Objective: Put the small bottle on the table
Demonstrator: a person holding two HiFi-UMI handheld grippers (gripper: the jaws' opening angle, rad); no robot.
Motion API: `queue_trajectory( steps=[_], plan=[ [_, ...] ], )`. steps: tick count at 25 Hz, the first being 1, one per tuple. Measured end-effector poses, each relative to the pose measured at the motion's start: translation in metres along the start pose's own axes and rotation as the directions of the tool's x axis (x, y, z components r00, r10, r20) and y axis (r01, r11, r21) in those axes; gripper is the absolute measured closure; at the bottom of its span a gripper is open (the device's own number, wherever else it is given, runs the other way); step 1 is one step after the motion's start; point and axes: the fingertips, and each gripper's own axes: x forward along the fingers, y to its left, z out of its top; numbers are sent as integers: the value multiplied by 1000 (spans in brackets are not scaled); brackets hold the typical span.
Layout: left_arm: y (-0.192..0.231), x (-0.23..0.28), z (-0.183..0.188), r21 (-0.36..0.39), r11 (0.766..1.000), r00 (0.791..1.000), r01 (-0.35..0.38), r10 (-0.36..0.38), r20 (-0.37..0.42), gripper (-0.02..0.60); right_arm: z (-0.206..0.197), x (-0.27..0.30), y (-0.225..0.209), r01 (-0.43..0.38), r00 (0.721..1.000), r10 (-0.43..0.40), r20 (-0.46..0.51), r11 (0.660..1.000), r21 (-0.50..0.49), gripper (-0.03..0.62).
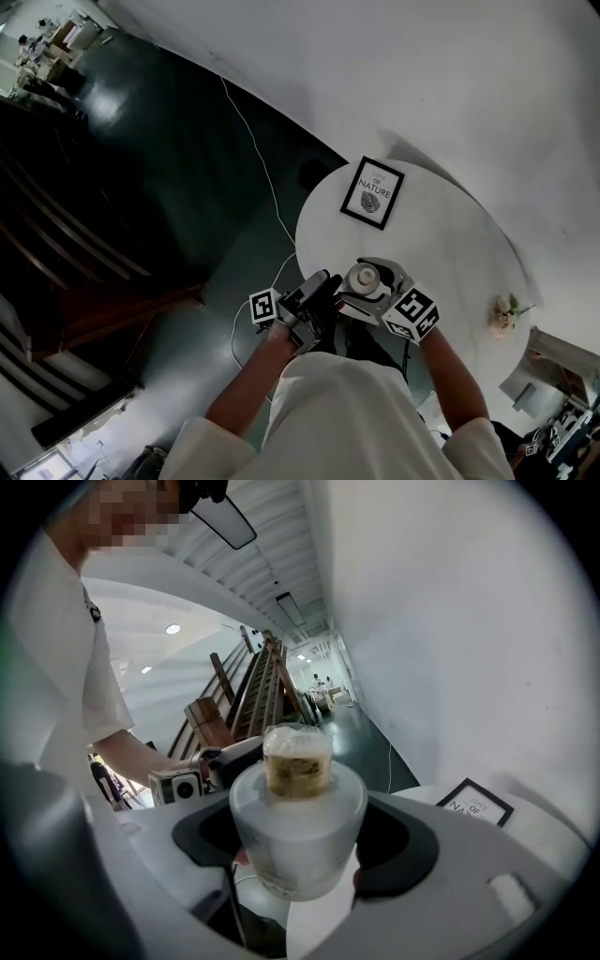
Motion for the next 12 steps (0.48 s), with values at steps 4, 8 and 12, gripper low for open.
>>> queue_trajectory(
  steps=[4,8,12],
  plan=[
    [7,-2,4,-5,1000,1000,-21,21,6,261,-11,6,-21,29,1000,-29,-5,999,38,247],
    [12,-5,10,-13,999,999,-36,36,24,261,-25,14,-43,58,998,-57,-9,996,74,247],
    [18,-9,18,-9,999,998,-52,52,39,261,-46,27,-68,122,992,-120,-46,992,33,247]
  ],
)
